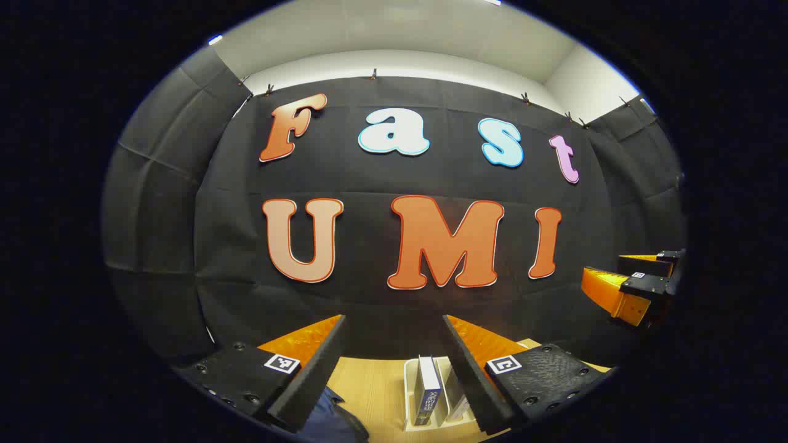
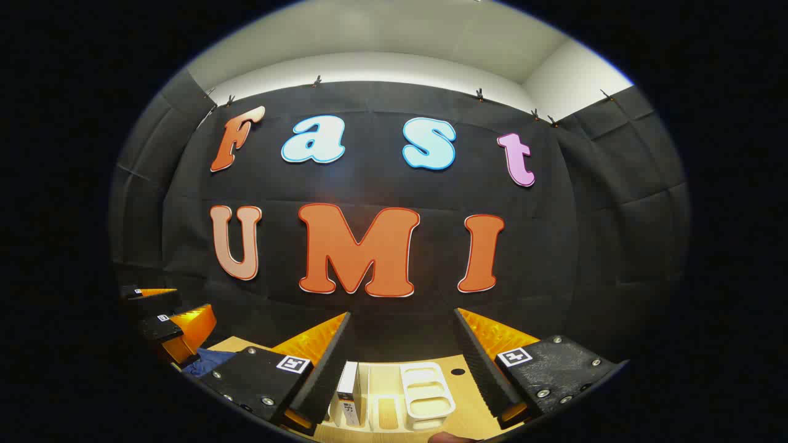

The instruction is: Open the schoolbag, grab two books from the bookshelf and put them into the schoolbag.

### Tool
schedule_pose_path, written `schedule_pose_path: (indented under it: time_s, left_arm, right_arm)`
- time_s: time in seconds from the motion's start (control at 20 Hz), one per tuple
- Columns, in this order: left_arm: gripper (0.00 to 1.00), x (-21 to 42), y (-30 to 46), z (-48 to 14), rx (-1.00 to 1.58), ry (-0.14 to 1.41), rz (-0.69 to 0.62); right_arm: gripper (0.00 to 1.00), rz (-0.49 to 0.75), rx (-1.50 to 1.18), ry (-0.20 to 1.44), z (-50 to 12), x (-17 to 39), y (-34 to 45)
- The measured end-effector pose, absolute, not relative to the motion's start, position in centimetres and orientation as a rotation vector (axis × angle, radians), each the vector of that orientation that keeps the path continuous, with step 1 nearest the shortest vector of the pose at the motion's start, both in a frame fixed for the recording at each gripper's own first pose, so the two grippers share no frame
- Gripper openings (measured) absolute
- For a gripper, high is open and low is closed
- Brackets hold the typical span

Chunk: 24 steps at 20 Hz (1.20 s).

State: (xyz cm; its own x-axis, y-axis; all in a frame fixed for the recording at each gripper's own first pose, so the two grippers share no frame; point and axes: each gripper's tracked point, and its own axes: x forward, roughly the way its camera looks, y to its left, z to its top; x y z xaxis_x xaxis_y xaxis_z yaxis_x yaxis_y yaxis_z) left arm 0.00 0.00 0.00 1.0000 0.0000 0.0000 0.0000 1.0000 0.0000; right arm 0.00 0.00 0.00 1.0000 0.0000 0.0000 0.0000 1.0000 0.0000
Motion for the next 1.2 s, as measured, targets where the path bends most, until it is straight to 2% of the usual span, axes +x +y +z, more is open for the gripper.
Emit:
schedule_pose_path:
  time_s: [1.2]
  left_arm:
    - [0.93,0.7,0.3,-2.2,0.052,0.047,0.060]
  right_arm:
    - [0.94,0.019,-0.013,0.006,-1.3,0.7,-0.8]
